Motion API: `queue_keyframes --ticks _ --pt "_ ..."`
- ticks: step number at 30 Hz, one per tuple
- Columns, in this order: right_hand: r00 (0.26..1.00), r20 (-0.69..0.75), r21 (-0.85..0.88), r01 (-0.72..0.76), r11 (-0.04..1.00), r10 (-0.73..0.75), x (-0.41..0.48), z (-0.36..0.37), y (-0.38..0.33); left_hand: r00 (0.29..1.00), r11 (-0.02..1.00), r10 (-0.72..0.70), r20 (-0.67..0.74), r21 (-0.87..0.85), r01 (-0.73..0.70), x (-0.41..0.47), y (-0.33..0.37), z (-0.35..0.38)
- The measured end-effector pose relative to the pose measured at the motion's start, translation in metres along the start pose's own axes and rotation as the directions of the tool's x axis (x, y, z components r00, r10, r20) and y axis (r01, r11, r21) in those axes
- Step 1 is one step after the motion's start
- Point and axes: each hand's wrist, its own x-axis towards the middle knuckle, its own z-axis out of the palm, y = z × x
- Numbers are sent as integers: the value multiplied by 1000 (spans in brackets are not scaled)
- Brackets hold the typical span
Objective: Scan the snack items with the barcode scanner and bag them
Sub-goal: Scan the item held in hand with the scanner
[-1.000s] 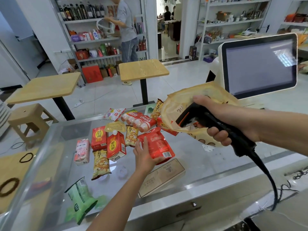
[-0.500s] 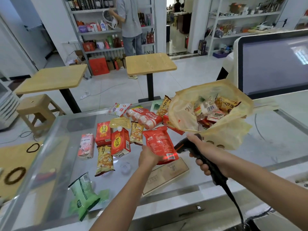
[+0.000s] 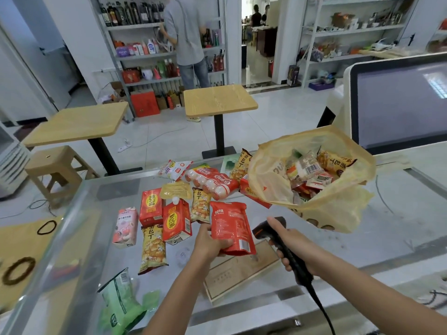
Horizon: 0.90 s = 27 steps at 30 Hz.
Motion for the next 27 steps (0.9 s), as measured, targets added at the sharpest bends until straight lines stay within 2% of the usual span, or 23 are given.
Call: queue_keyframes --ticks 5,7,9,10,12,13,14,15,17,18,19,20,22,23,24,25,27 --pt "997 -45 2 64 998 -64 22 20 1 997 993 71 -9 -95 -71 -17 18 -19" --pt "994 -89 -80 60 995 -67 27 22 -2 993 985 114 -25 -124 -116 -25 29 -23" --pt "991 -105 -282 45 958 -78 32 20 -5 983 970 176 -60 -162 -183 -31 42 -24" --pt "988 -116 -443 40 896 -101 32 17 -7 972 957 220 -87 -174 -232 -34 49 -23" --pt "968 -154 -747 17 665 -198 25 8 -15 929 921 332 -165 -156 -357 -39 62 -17" --pt "942 -183 -812 17 584 -282 16 3 -23 895 896 395 -207 -126 -425 -40 69 -12" --pt "904 -187 -824 69 562 -385 6 -1 -35 855 867 459 -242 -86 -490 -41 75 -6" --pt "862 -186 -760 177 625 -471 -3 -6 -48 810 834 523 -263 -37 -551 -40 81 2" --pt "818 -205 -333 458 824 -537 -20 -15 -82 726 765 635 -264 83 -639 -37 92 23" --pt "828 -187 -125 514 849 -529 -26 -19 -99 688 726 685 -241 138 -674 -36 99 36" --pt "845 -160 -27 513 858 -511 -27 -23 -113 636 666 746 -199 216 -713 -34 105 49" --pt "855 -151 10 503 864 -496 -24 -27 -123 570 572 814 -110 318 -756 -32 111 61" --pt "826 -286 55 521 852 -486 -16 -40 -133 475 352 857 199 447 -822 -25 118 80" --pt "791 -381 74 543 836 -480 -11 -50 -135 491 340 798 351 411 -846 -19 118 84" --pt "754 -456 70 559 826 -472 -6 -62 -133 524 400 736 429 349 -848 -14 119 86" --pt "731 -500 37 553 832 -464 -1 -76 -131 565 469 726 394 317 -824 -8 119 85" --pt "742 -498 -45 494 868 -448 4 -99 -128 714 643 685 144 342 -686 16 114 83"
